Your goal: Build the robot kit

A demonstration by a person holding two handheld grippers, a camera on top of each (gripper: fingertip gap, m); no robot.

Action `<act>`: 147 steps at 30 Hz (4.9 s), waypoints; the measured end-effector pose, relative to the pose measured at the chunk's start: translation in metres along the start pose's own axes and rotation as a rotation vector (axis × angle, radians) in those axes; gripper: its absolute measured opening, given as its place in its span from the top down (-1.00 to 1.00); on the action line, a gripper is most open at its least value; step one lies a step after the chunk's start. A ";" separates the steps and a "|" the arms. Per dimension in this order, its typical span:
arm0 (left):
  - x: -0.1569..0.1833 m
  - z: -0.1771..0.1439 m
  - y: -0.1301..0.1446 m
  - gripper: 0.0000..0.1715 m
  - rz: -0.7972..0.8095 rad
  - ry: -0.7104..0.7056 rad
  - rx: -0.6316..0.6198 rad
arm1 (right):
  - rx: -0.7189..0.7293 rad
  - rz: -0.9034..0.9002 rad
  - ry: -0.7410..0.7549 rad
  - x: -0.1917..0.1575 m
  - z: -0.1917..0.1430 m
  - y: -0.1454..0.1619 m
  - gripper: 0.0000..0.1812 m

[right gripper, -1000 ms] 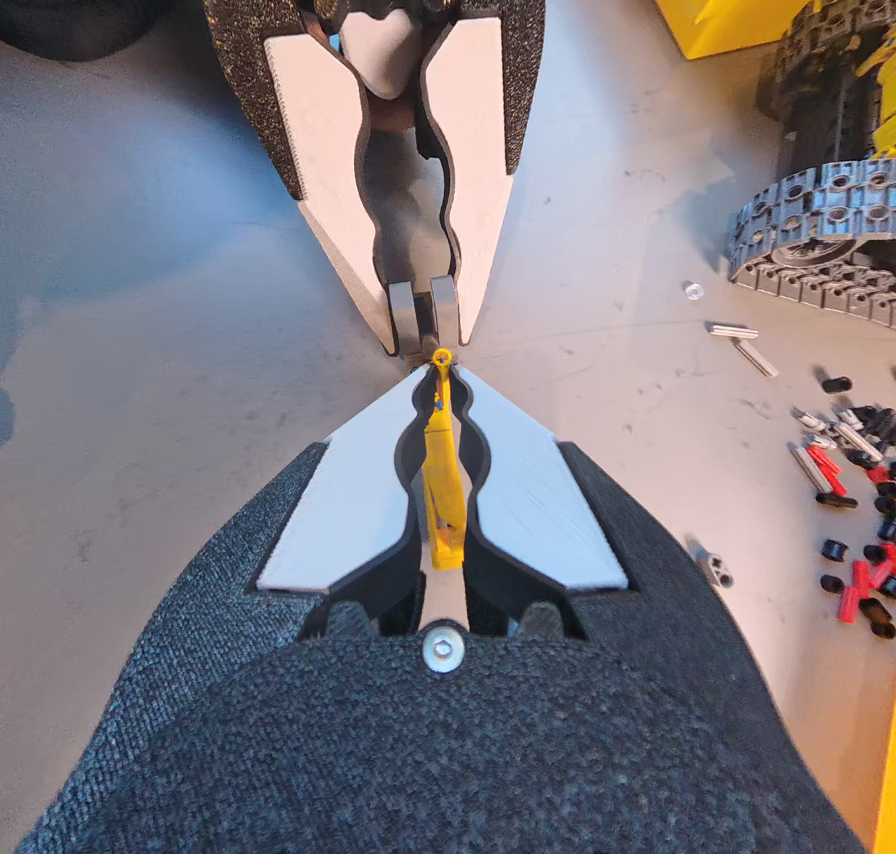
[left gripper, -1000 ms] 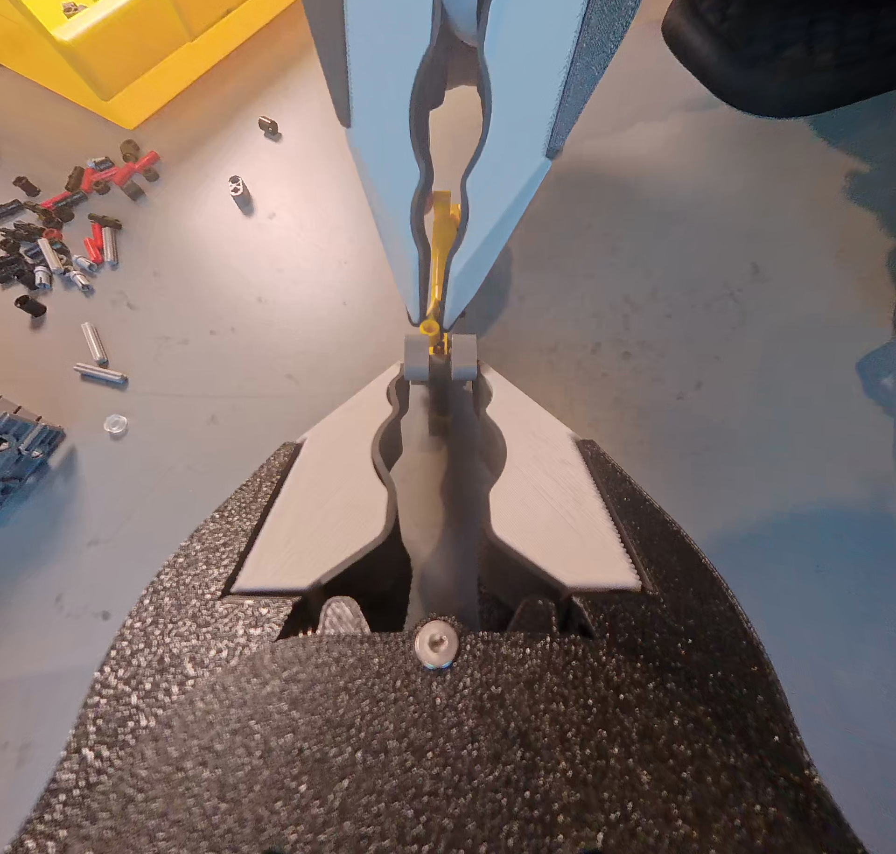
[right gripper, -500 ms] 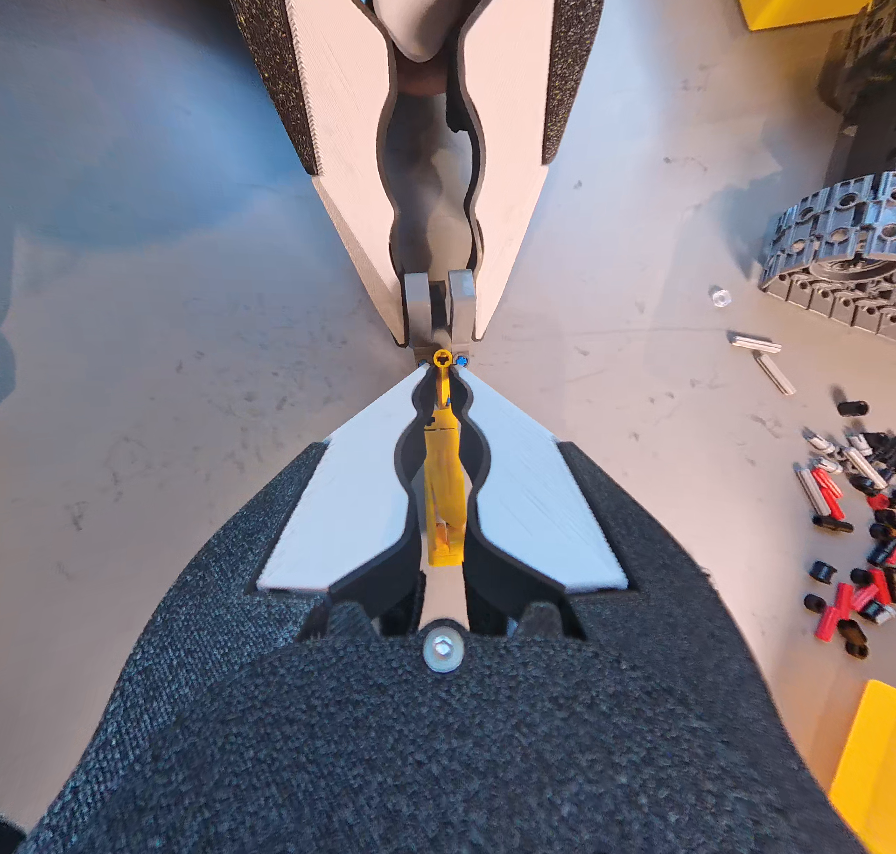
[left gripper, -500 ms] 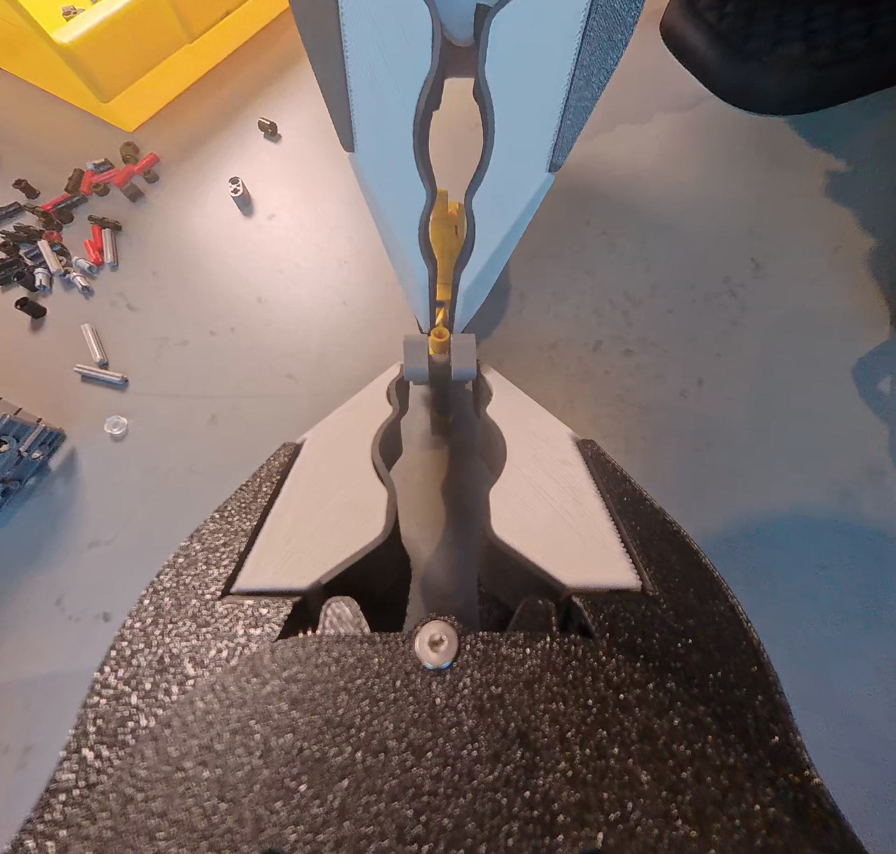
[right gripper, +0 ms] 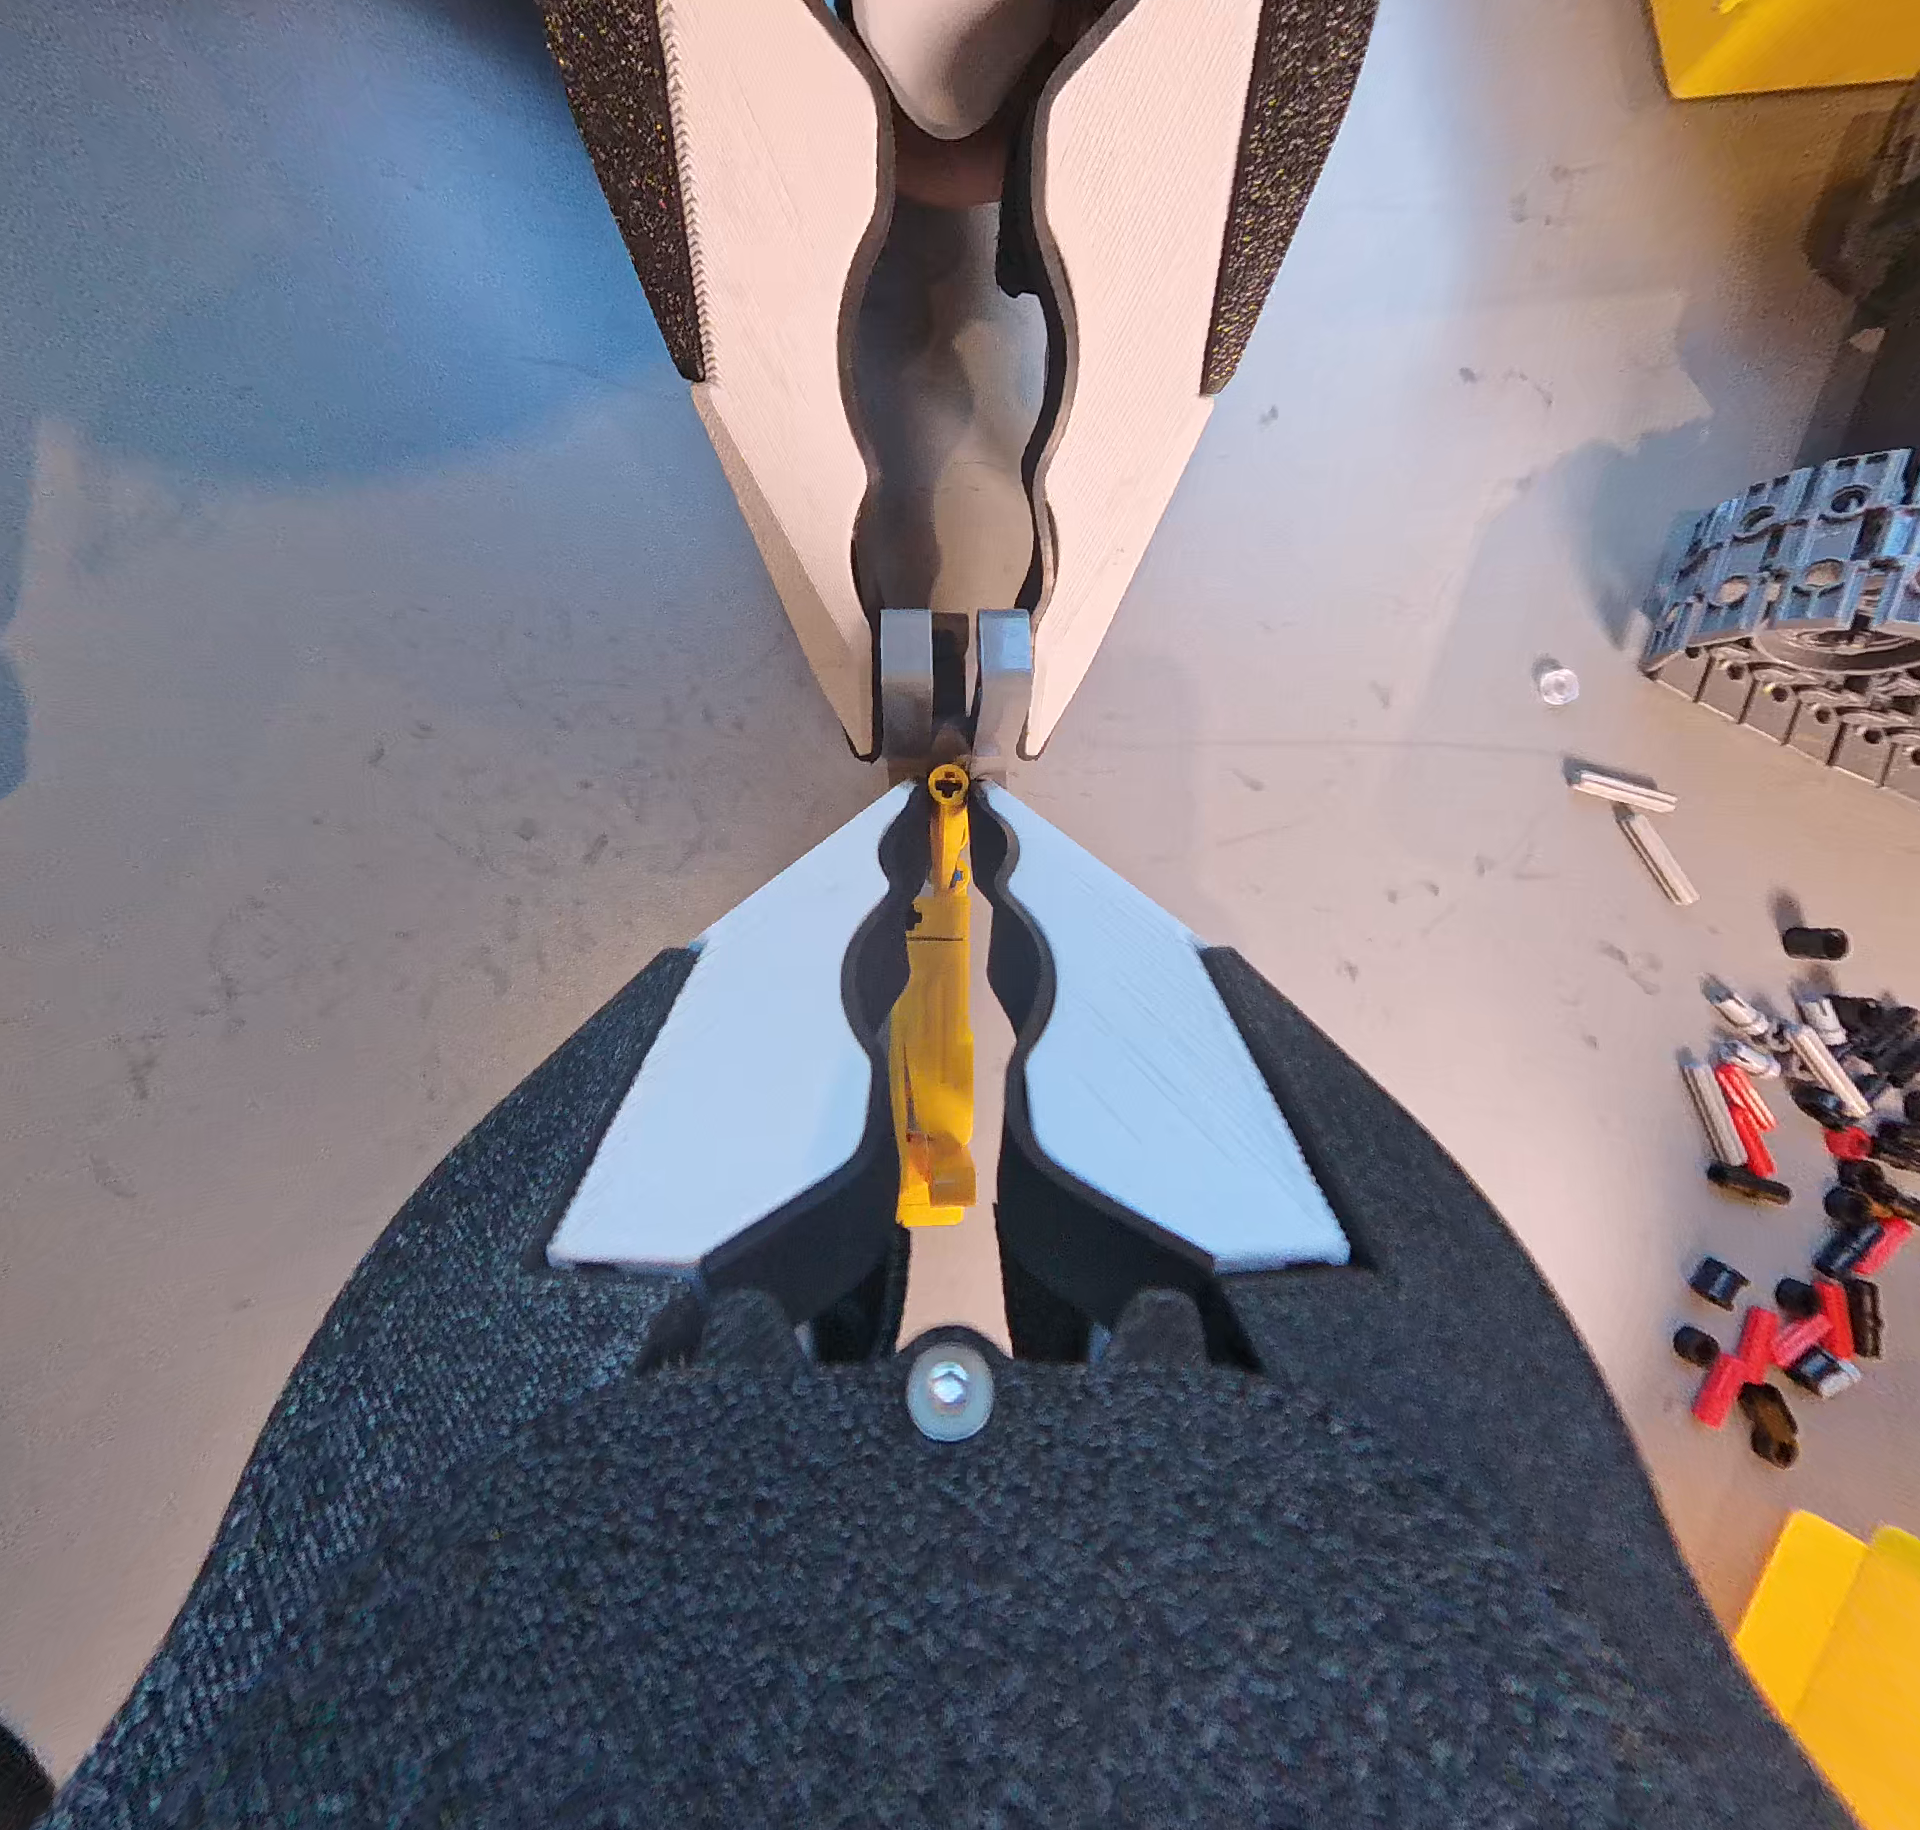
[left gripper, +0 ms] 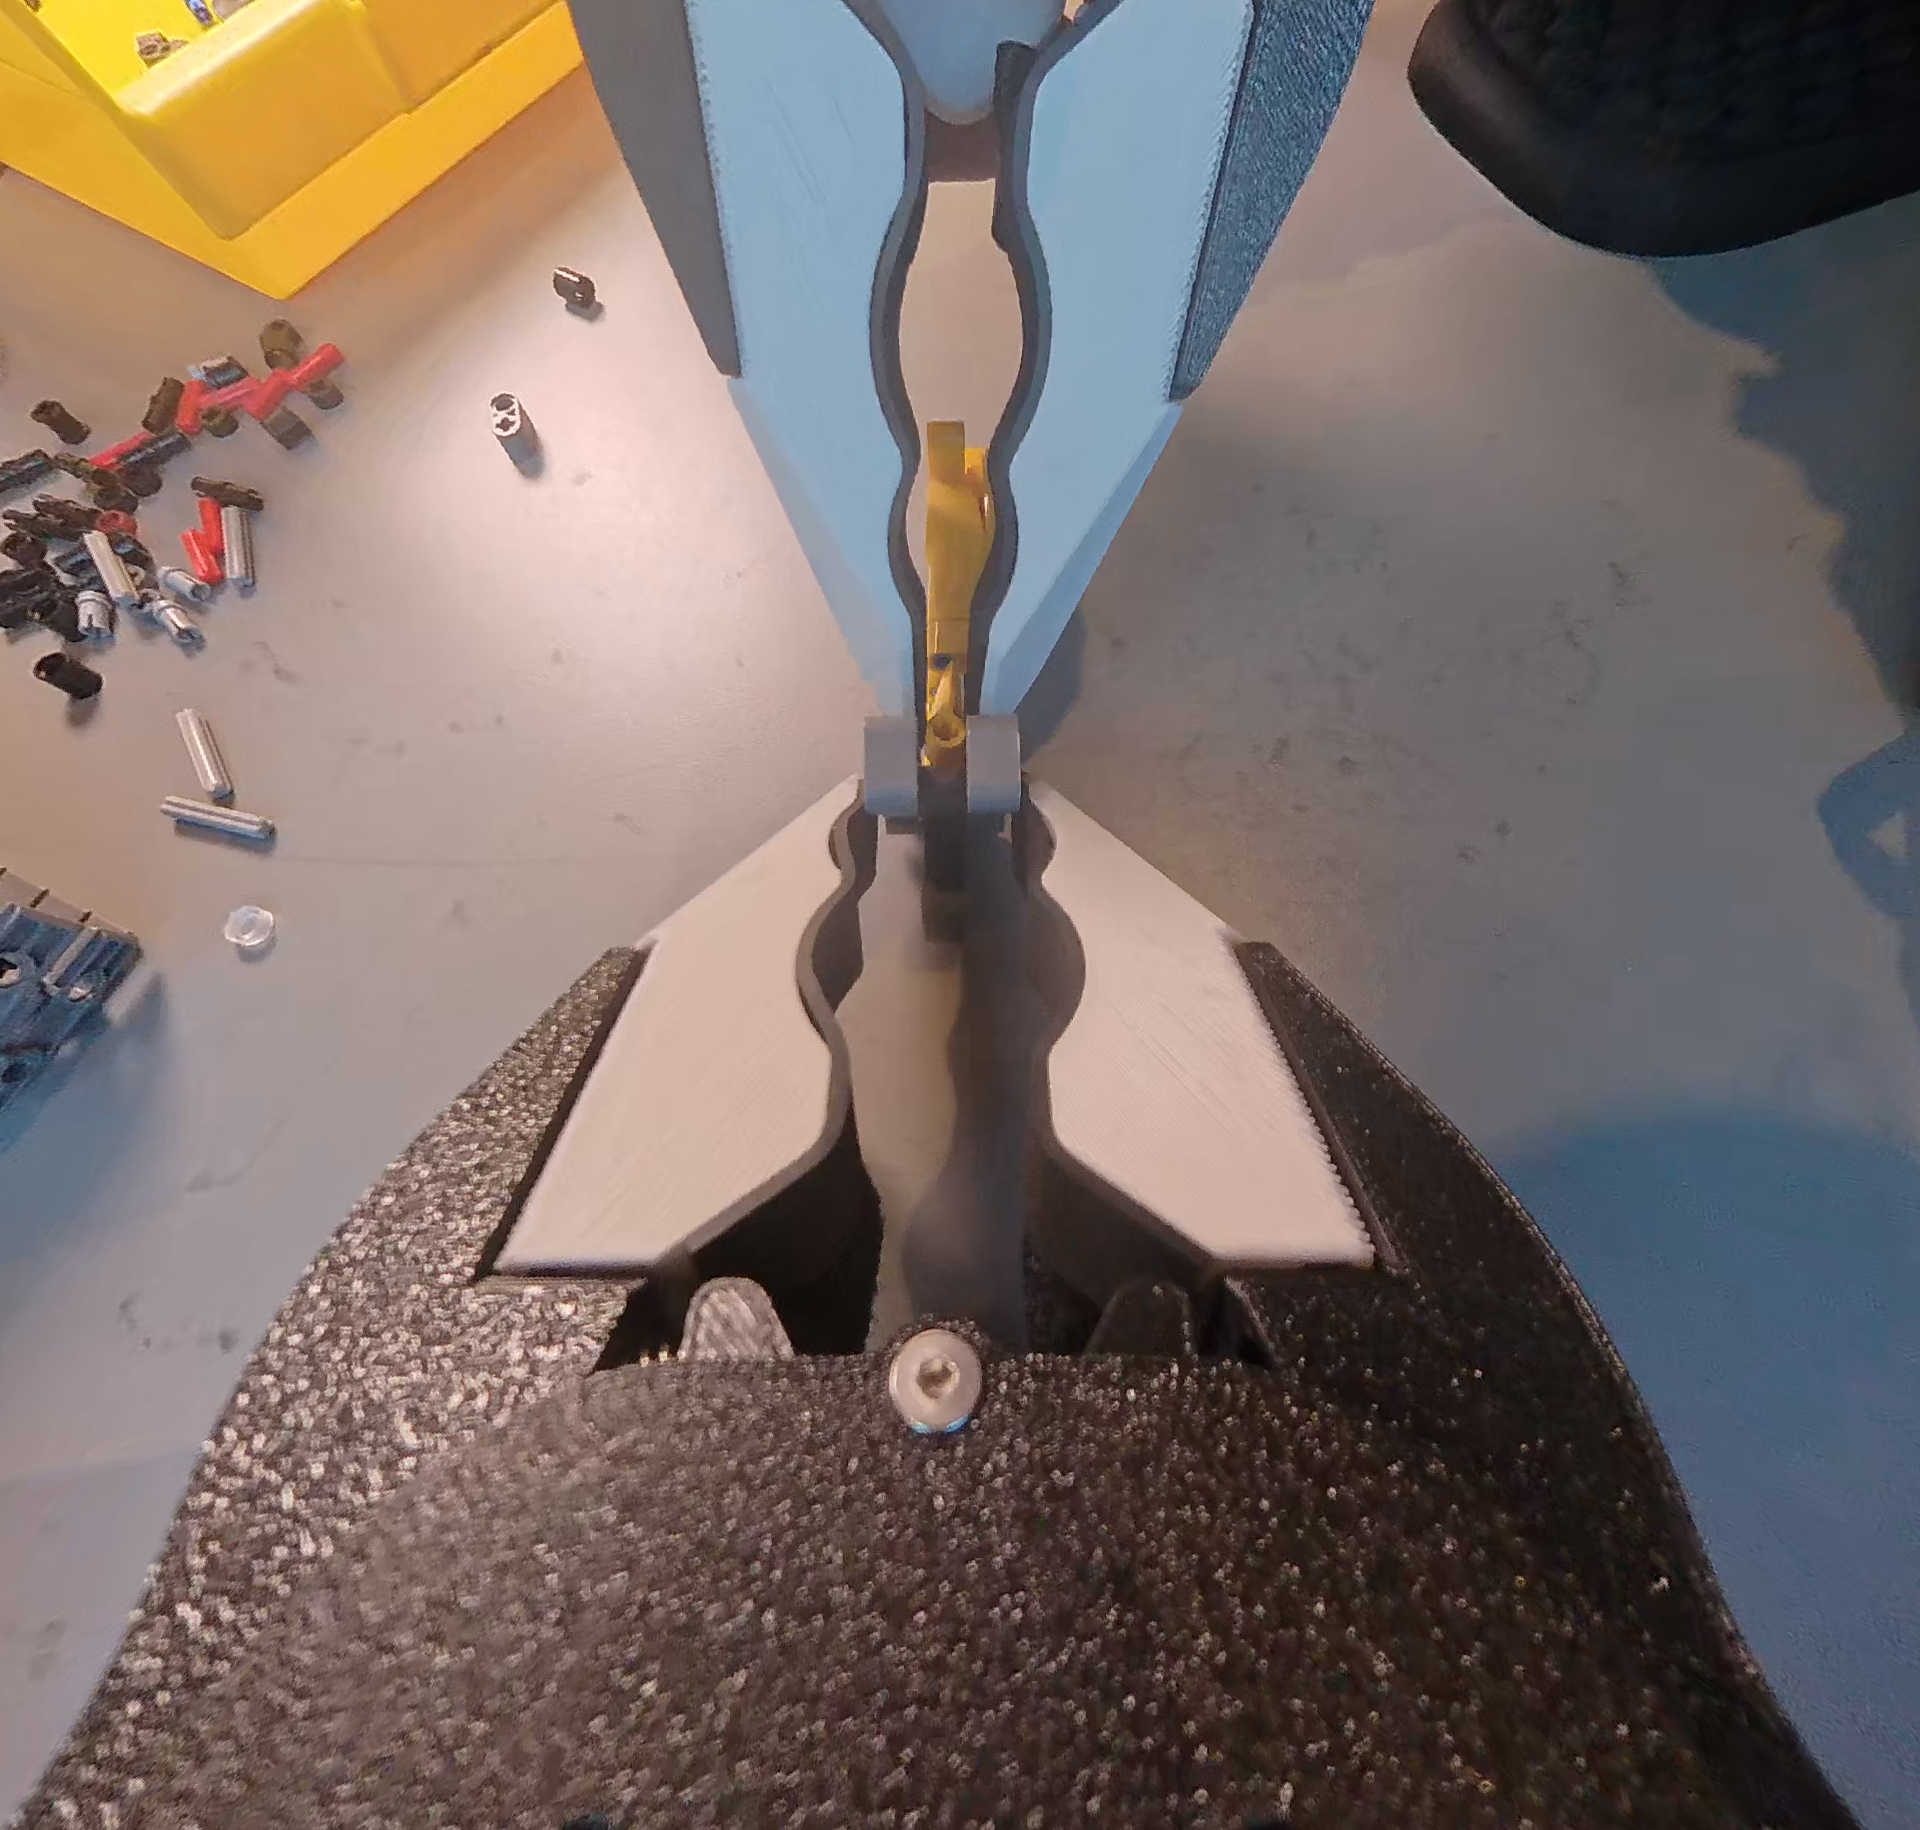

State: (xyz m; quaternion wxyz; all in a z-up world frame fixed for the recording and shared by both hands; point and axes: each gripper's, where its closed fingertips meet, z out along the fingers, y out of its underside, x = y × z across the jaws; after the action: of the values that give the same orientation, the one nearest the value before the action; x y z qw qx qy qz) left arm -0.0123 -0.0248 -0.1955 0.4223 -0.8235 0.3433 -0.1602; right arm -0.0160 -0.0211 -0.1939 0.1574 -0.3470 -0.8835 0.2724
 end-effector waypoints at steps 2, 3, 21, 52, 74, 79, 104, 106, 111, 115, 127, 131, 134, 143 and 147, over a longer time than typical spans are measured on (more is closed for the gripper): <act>0.001 0.000 -0.001 0.72 0.001 0.002 0.001 | -0.026 -0.006 -0.022 -0.001 0.001 0.002 0.92; 0.001 0.001 -0.001 0.71 0.001 0.003 0.000 | -0.041 -0.014 -0.031 -0.001 0.003 0.002 0.93; 0.002 0.001 0.002 0.72 0.001 0.020 -0.015 | -0.043 -0.038 -0.081 -0.001 -0.003 0.000 0.92; 0.000 -0.002 0.005 0.72 -0.002 0.011 -0.025 | -0.078 0.006 -0.102 -0.002 -0.001 -0.003 0.98; 0.000 -0.011 0.015 0.51 0.001 0.003 -0.056 | -0.096 0.061 -0.089 -0.002 -0.001 0.002 0.91; 0.001 -0.011 0.000 0.55 0.005 -0.009 0.011 | -0.106 0.059 -0.084 -0.002 -0.001 0.002 0.89; -0.001 -0.006 0.018 0.71 -0.013 -0.004 -0.074 | -0.088 0.071 -0.046 -0.002 -0.001 0.006 0.92; -0.002 -0.006 0.019 0.71 -0.008 -0.017 -0.073 | -0.056 0.060 -0.043 -0.003 -0.006 0.006 0.72; -0.004 -0.008 0.019 0.71 -0.019 -0.024 -0.065 | -0.029 0.092 0.031 0.006 -0.028 0.016 0.71; -0.010 -0.012 0.018 0.71 -0.044 -0.035 -0.043 | 0.004 0.115 0.061 0.004 -0.019 0.029 0.71; -0.023 -0.018 0.018 0.71 -0.099 -0.073 -0.019 | 0.155 0.161 0.120 0.014 -0.016 0.033 0.81; -0.022 -0.016 0.020 0.71 -0.069 -0.091 -0.038 | 0.196 0.168 0.122 0.015 -0.018 0.033 0.82; -0.021 -0.015 0.024 0.71 -0.023 -0.117 -0.060 | 0.218 0.168 0.127 0.016 -0.020 0.033 0.81; -0.024 -0.019 0.027 0.76 0.027 -0.149 -0.060 | 0.213 0.173 0.126 0.016 -0.021 0.042 0.82; -0.020 -0.020 0.023 0.70 0.023 -0.123 -0.037 | 0.216 0.158 0.123 0.014 -0.020 0.040 0.83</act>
State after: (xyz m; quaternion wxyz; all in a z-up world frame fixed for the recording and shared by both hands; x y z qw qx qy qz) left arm -0.0478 -0.0321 -0.2014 0.4291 -0.8354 0.3291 -0.0982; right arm 0.0044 0.0208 -0.2005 0.2257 -0.4126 -0.8077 0.3556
